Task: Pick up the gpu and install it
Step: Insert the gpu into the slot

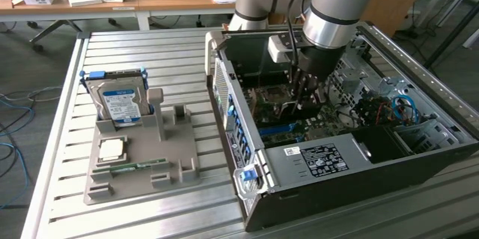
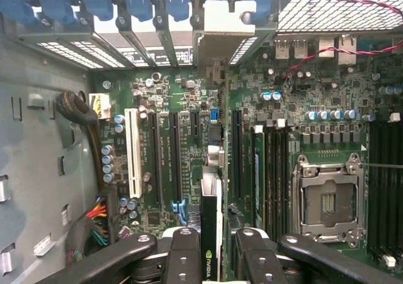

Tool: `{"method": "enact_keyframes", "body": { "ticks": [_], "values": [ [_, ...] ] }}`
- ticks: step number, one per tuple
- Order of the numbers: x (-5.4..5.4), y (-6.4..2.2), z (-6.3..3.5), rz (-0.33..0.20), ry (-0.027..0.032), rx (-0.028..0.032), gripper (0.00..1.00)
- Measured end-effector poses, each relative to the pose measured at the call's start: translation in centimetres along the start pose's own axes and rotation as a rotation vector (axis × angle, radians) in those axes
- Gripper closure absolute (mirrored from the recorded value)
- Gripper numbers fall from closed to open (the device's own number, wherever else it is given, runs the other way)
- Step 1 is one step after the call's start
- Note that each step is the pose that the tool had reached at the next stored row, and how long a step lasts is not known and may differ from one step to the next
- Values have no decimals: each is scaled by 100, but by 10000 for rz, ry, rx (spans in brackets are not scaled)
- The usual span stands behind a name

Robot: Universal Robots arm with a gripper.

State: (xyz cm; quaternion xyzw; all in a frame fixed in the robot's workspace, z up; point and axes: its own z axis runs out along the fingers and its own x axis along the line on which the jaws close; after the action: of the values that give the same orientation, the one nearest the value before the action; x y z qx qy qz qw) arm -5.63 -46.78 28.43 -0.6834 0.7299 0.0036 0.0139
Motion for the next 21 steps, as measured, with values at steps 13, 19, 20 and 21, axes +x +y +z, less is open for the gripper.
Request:
{"method": "enact_keyframes", "body": {
  "ticks": [13, 19, 20, 21],
  "values": [
    [3, 22, 57, -1, 1, 11, 74],
    [5, 54, 60, 0, -2, 18, 74],
    [5, 57, 61, -1, -1, 18, 74],
    [5, 61, 61, 0, -2, 18, 74]
  ]
}}
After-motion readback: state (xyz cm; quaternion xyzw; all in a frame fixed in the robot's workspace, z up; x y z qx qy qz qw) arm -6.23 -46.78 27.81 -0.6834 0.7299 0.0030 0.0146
